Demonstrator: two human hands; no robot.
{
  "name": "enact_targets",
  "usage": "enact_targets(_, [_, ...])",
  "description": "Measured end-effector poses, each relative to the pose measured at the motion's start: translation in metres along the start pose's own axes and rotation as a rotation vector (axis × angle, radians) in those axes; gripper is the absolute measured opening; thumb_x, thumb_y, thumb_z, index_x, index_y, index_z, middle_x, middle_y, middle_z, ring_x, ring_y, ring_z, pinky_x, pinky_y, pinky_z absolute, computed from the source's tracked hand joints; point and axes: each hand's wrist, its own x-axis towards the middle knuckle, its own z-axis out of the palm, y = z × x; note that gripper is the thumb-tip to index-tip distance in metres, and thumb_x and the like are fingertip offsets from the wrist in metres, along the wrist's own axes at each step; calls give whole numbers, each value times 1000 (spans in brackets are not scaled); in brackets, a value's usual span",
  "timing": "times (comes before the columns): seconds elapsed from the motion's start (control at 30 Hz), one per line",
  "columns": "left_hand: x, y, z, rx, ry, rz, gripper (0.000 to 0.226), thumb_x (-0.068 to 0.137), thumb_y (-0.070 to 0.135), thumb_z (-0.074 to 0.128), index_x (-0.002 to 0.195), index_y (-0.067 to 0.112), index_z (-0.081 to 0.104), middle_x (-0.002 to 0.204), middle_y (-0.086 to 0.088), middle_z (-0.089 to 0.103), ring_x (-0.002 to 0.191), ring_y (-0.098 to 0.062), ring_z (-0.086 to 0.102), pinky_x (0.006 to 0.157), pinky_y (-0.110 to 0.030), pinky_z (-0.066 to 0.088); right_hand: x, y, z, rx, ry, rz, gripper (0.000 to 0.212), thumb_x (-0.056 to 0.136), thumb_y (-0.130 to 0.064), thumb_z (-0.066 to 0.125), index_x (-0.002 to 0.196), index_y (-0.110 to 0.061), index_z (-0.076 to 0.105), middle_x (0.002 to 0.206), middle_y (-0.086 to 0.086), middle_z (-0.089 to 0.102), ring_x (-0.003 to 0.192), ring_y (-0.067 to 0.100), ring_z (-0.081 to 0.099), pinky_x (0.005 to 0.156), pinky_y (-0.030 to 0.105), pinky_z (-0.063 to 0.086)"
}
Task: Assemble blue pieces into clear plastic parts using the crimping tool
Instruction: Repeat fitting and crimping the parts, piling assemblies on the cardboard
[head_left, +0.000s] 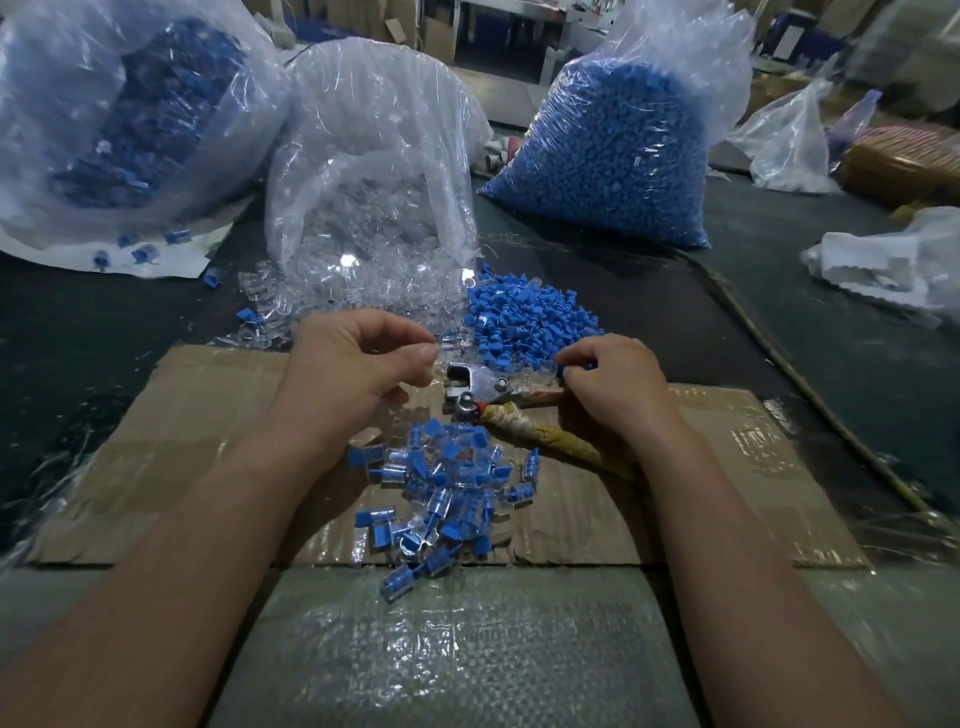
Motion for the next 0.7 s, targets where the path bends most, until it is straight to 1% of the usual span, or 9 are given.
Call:
enact_targets(0.1, [-1, 0, 0, 5, -13, 0, 14, 76, 6, 68, 73, 19, 66, 66, 2, 70, 59, -6, 66, 52, -17, 53, 2, 1, -1, 49, -47, 35, 21, 85, -20, 56, 101, -26, 68, 105, -5, 64, 101, 16, 53, 95, 40, 43])
enact_targets(0.2, [-1, -1, 2, 22, -19, 12, 15, 76, 5, 68, 73, 20, 66, 64, 6, 70, 58, -4, 66, 50, -13, 50, 3, 3, -2, 94, -72, 57, 5, 84, -24, 60, 84, -29, 59, 85, -12, 56, 87, 10, 50, 84, 34, 44])
enact_targets(0.27, [-1, -1, 3, 31, -20, 20, 15, 76, 6, 68, 73, 20, 66, 63, 8, 69, 57, -2, 65, 48, -10, 47, 4, 5, -1, 115, -69, 61, 9, 82, -24, 62, 77, -29, 57, 78, -15, 53, 84, 10, 50, 80, 33, 43])
enact_targets(0.33, [-1, -1, 3, 33, -20, 24, 16, 77, 6, 68, 73, 21, 66, 63, 9, 69, 57, -2, 65, 48, -10, 46, 4, 6, -1, 137, -60, 50, 11, 82, -24, 63, 75, -29, 55, 78, -16, 52, 82, 9, 50, 75, 31, 41])
enact_targets(0.47, [-2, -1, 3, 24, -29, 21, 16, 77, 5, 67, 73, 20, 66, 63, 8, 69, 57, -3, 65, 49, -11, 47, 2, 4, 2, 188, -45, -1, 12, 88, -23, 59, 81, -29, 52, 79, -16, 49, 73, 3, 46, 69, 26, 37])
enact_targets(0.57, [-2, 0, 2, -6, -35, 9, 16, 77, 2, 66, 74, 18, 66, 63, 5, 70, 57, -4, 65, 50, -12, 49, -2, 2, 1, 247, -8, -28, 7, 90, -20, 56, 91, -26, 52, 81, -16, 48, 74, 3, 46, 65, 20, 35])
enact_targets(0.63, [-2, 1, 1, -30, -41, 3, 17, 78, 1, 65, 75, 17, 66, 62, 4, 69, 57, -4, 65, 51, -12, 49, -6, 1, -2, 329, 22, -46, 16, 93, -17, 52, 103, -29, 55, 82, -15, 49, 73, 1, 47, 60, 14, 36])
enact_targets(0.67, [-2, 2, 1, -39, -45, 2, 16, 78, 0, 64, 75, 16, 66, 62, 3, 69, 57, -4, 65, 51, -12, 49, -8, -1, -4, 380, 39, -57, 21, 93, -15, 51, 105, -31, 57, 81, -13, 50, 70, 0, 47, 57, 12, 37])
enact_targets(0.7, [-2, 2, 1, -49, -48, 1, 16, 78, 0, 64, 75, 16, 66, 61, 3, 69, 57, -5, 65, 51, -12, 49, -11, -3, -6, 430, 57, -73, 23, 93, -14, 51, 103, -33, 59, 78, -11, 51, 66, -2, 48, 55, 10, 39])
